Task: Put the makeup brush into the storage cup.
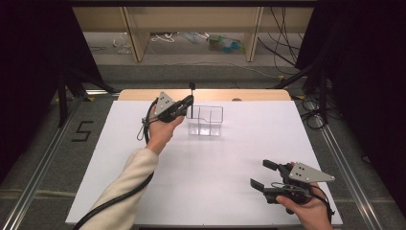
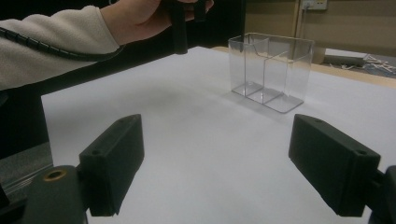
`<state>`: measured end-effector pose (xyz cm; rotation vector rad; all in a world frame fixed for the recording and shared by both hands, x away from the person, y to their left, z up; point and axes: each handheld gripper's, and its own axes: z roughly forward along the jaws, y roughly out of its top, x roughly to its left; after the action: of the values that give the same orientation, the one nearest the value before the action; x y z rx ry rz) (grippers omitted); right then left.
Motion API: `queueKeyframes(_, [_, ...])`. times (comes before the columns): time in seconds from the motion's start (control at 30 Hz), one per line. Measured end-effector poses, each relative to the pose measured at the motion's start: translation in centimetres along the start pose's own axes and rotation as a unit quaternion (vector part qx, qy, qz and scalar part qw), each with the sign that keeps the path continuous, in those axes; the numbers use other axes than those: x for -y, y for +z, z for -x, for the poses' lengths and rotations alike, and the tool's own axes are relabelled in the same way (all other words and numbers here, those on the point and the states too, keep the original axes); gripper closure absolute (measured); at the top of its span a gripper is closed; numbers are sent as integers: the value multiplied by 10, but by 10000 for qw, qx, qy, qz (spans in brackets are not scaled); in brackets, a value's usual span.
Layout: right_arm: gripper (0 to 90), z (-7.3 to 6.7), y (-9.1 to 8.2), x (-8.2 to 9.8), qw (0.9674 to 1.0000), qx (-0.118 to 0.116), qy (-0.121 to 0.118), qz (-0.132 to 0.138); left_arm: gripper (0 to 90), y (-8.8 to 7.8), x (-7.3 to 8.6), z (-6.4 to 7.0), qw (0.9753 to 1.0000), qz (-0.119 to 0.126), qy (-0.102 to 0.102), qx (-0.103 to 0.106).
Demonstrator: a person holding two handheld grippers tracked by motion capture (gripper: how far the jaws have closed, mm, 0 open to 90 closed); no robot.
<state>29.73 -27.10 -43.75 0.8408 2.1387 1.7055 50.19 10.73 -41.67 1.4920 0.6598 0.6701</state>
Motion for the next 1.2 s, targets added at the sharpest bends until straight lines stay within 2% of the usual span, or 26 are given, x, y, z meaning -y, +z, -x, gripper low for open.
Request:
queueKeyframes(0.2, [193,0,0,0,10000,4,-2,0,859,-1,1,0,10000,-62,17,-33])
queueKeyframes(0.47, [193,0,0,0,10000,-2,1,3,859,0,2,-1,10000,-24,43,-8])
queueKeyframes(0.5, [193,0,0,0,10000,-6,2,-1,859,-1,3,0,10000,-39,-18,-20])
queueKeyframes(0.53, [194,0,-1,-1,9999,94,-11,-87,859,-1,3,0,10000,-34,-26,-17])
queueKeyframes(0.6, [193,0,0,0,10000,-3,7,-4,859,-1,4,-1,10000,-31,-20,-15])
queueKeyframes(1.2, [194,0,0,0,10000,3,-1,-1,859,-2,6,-1,10000,-67,-13,-33])
